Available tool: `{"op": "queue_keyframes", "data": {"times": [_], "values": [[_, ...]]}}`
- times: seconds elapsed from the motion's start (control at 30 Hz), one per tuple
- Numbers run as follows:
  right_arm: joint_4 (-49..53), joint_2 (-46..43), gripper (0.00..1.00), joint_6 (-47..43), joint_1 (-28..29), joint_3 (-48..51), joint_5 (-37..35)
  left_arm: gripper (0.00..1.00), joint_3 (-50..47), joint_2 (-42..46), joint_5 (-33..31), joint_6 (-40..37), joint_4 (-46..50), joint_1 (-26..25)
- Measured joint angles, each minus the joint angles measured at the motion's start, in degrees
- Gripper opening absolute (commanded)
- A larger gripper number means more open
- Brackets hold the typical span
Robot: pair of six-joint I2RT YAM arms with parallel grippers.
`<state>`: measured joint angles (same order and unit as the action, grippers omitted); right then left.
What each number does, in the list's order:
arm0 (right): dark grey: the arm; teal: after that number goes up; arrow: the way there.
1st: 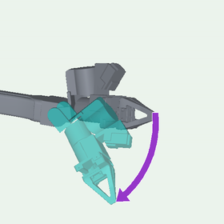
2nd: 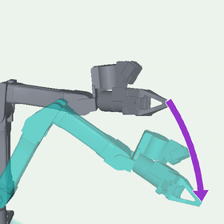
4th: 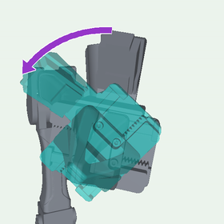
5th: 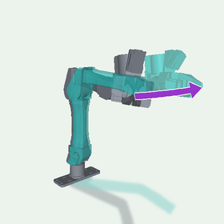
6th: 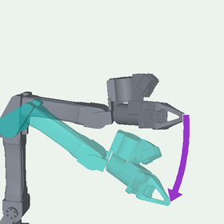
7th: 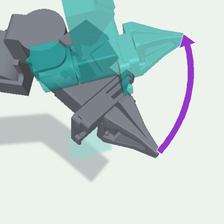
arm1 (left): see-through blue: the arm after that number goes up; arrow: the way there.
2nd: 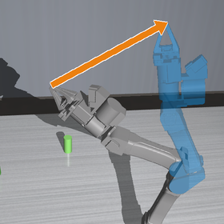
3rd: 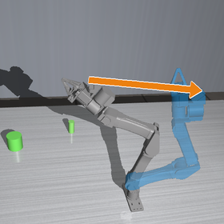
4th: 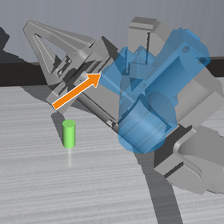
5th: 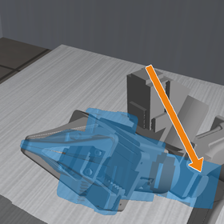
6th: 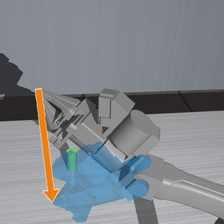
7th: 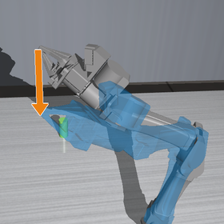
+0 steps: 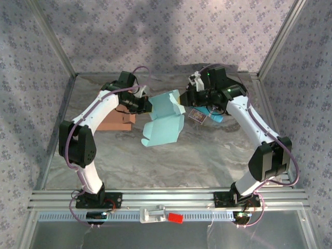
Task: Fold the paper box
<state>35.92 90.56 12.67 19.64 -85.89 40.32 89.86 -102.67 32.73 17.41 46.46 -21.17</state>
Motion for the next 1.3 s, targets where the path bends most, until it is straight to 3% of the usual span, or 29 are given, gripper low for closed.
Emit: {"op": "queue_keyframes", "data": {"times": [0.43,0.7,1.03,1.2,1.3], "values": [[5.1,1.6,0.26,-2.6,4.4,-3.8,-13.2,0.00,0.0,0.0,-1.9,0.2,0.3,-0.9],[7.6,3.3,0.00,-1.8,10.0,-6.7,-26.9,0.00,0.0,0.0,-4.3,0.5,1.3,-1.1],[12.2,5.4,0.00,1.7,17.5,-9.2,-47.6,0.00,0.3,-0.2,-6.3,0.9,2.4,-2.3],[12.7,5.4,0.12,3.1,16.8,-9.2,-48.9,0.00,0.3,-0.2,-6.4,1.0,2.5,-2.8],[12.8,5.5,0.13,3.4,15.6,-9.4,-48.2,0.00,0.4,-0.2,-6.2,1.1,2.4,-3.0]]}}
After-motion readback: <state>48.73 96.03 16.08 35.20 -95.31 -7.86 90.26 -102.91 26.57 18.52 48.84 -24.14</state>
